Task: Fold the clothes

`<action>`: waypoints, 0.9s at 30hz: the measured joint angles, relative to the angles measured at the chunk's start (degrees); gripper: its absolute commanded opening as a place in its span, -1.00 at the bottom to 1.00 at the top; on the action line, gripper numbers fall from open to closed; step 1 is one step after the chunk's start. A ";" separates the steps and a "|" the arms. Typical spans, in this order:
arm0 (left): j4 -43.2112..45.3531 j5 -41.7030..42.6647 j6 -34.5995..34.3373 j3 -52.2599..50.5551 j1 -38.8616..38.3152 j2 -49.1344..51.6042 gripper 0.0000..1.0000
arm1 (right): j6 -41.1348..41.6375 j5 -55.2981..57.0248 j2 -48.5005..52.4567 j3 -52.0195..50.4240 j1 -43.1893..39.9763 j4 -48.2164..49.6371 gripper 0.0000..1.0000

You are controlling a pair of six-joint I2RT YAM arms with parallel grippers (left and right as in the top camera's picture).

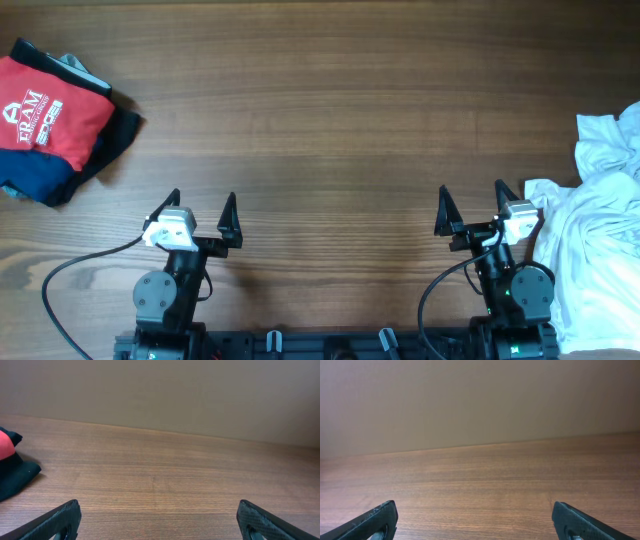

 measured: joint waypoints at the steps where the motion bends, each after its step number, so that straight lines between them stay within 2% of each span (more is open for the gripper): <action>1: 0.00 0.00 0.00 0.00 0.00 0.00 0.99 | 0.00 0.00 0.00 0.02 0.00 0.00 0.99; 22: 0.00 0.02 -0.09 0.00 0.00 0.00 0.99 | 0.04 0.70 0.00 0.02 0.00 0.24 1.00; 27: 0.00 0.02 -2.47 0.00 0.00 0.00 1.00 | 5.27 -0.17 0.00 0.02 0.00 -0.02 1.00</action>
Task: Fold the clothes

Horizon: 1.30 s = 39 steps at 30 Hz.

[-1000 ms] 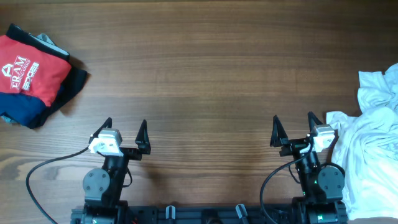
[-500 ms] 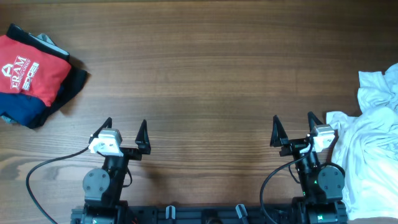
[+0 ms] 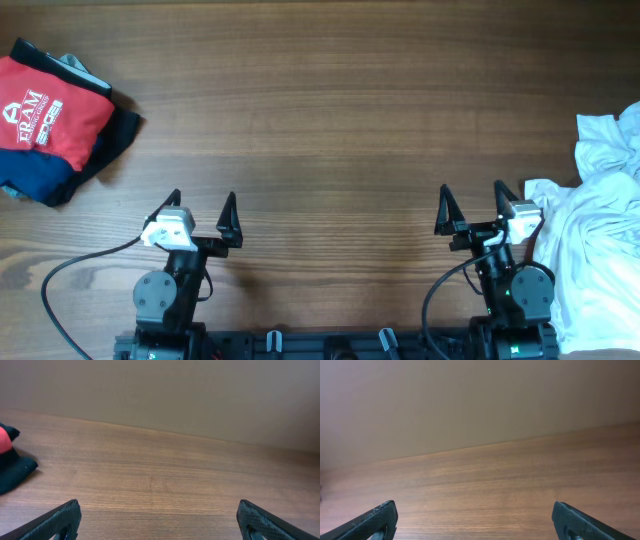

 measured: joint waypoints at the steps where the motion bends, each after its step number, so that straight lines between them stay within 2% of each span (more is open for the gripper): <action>1: 0.00 0.00 -0.52 0.00 0.00 0.00 0.99 | 1.14 -0.35 0.00 0.00 0.00 -0.52 0.99; 5: -1.03 1.03 -2.38 0.26 0.00 0.02 0.99 | 3.56 -1.31 0.48 1.40 0.00 -6.45 1.00; 9: -7.43 3.67 -3.19 3.19 0.00 0.74 1.00 | 4.20 -1.27 4.04 6.36 0.00 -12.68 0.99; 11: -13.57 4.42 -3.30 6.60 0.00 3.37 0.99 | 4.15 -1.25 7.21 10.12 0.00 -15.08 0.99; 16: -18.64 5.75 -3.65 15.80 0.00 14.62 0.99 | 3.93 -1.01 19.21 21.35 0.00 -22.36 0.99; 24: -27.45 7.19 -3.65 32.48 0.00 38.38 1.00 | -0.13 -0.83 46.03 38.62 0.00 -34.18 1.00; 26: -29.07 7.48 -3.67 36.85 0.00 44.44 0.99 | -1.36 -0.87 53.02 43.17 0.00 -35.32 1.00; 32: -30.73 9.03 -3.65 39.52 0.00 49.53 0.99 | -4.74 3.74 65.31 47.08 -1.53 -32.57 0.99; 39: -30.77 9.44 -3.67 39.54 0.00 50.01 0.99 | -2.08 13.99 81.35 47.19 -17.40 -26.56 0.98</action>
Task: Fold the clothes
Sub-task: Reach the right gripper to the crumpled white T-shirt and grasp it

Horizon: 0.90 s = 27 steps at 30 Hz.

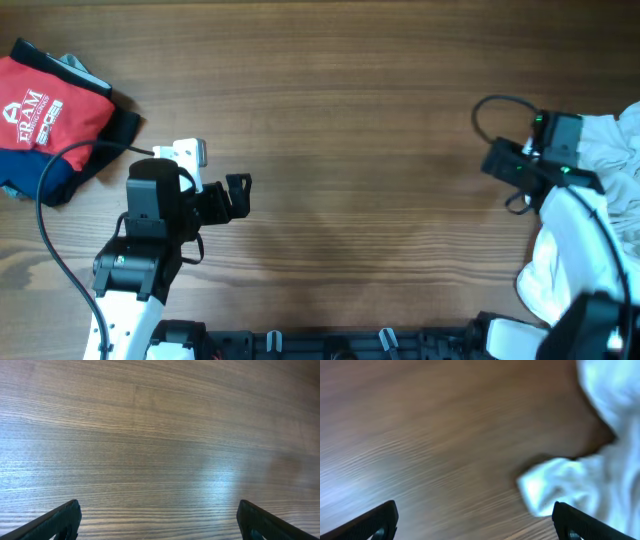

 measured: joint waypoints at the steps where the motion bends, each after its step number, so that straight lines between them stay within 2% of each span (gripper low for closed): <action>1: 0.04 0.04 0.02 0.00 0.00 0.00 1.00 | 0.00 0.46 1.70 0.02 -1.29 0.92 0.98; 4: 0.07 0.07 0.02 0.02 0.00 0.00 1.00 | -0.04 1.92 8.61 0.02 -5.75 4.72 0.96; 7: 0.07 0.04 0.02 0.02 0.00 0.00 0.99 | -0.02 2.38 11.32 0.02 -8.07 7.19 0.96; 10: 0.09 0.07 0.00 0.02 0.00 0.00 1.00 | -0.02 2.60 13.33 0.04 -9.84 7.56 0.79; 11: 0.09 0.07 0.02 0.02 0.00 0.00 1.00 | -0.02 2.62 14.43 0.04 -10.34 7.54 0.65; 12: 0.11 0.07 0.00 0.02 0.00 0.00 0.99 | 0.20 2.34 15.10 0.17 -10.67 7.58 0.36; 13: 0.09 0.07 0.00 0.02 0.00 0.00 1.00 | 0.26 2.34 15.34 0.33 -10.67 7.54 -0.01; 14: 0.09 0.04 0.00 0.02 0.00 0.00 0.99 | 0.33 2.32 15.45 0.46 -10.71 7.52 -0.52; 15: 0.11 0.07 0.00 0.02 0.00 0.00 0.99 | 0.22 2.14 15.58 0.52 -10.71 7.45 -0.91; 22: 0.22 0.07 0.00 0.02 0.00 0.00 1.00 | 0.17 0.00 15.91 0.72 -10.84 7.04 -0.91; 25: 1.55 0.04 0.02 0.02 0.00 0.00 0.99 | -0.48 -9.99 15.78 1.77 -10.19 5.55 -0.91; 27: 3.17 0.07 0.00 0.02 0.00 0.00 1.00 | -0.55 -16.15 14.86 2.62 -6.97 3.61 -0.91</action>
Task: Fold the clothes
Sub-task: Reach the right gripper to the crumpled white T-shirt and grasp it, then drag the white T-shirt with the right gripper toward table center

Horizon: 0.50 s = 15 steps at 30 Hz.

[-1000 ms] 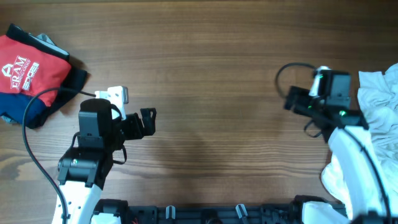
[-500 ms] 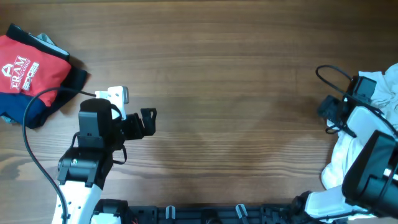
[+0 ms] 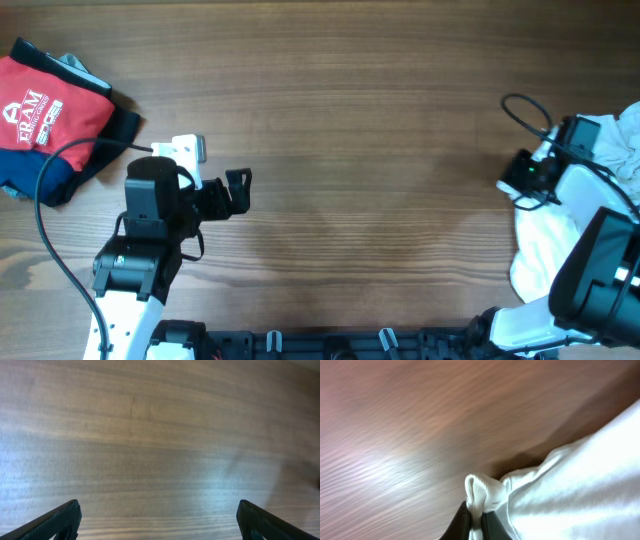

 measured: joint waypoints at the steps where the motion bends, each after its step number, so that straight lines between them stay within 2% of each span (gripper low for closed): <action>1: 0.48 0.00 0.02 0.00 0.00 0.00 0.99 | 0.00 -1.66 -0.57 0.37 2.05 -0.17 -0.91; 2: 0.87 0.00 0.02 0.00 0.00 0.00 0.99 | 0.52 -4.33 -1.75 1.49 8.33 0.46 -0.91; 6: 2.32 0.00 0.02 0.02 0.00 0.00 0.99 | 5.29 -7.15 -2.54 2.62 20.76 8.22 -0.91; 11: 3.45 0.00 0.02 0.02 0.00 0.11 0.99 | 14.93 -7.67 -2.51 2.84 38.21 33.83 -0.90; 12: 3.63 0.00 0.00 0.02 0.00 0.31 0.99 | 15.69 -7.04 -2.56 2.97 40.65 37.66 -0.42; 13: 3.87 0.00 0.02 0.02 0.00 0.63 0.99 | 16.22 -5.81 -2.62 3.08 42.66 39.76 0.50; 14: 4.07 0.00 0.00 0.02 0.00 0.92 0.99 | 16.87 -4.59 -2.75 3.13 44.37 40.63 0.99; 15: 4.31 0.00 0.02 0.02 0.00 1.66 0.99 | 17.25 -3.06 -2.84 3.13 45.70 40.57 0.99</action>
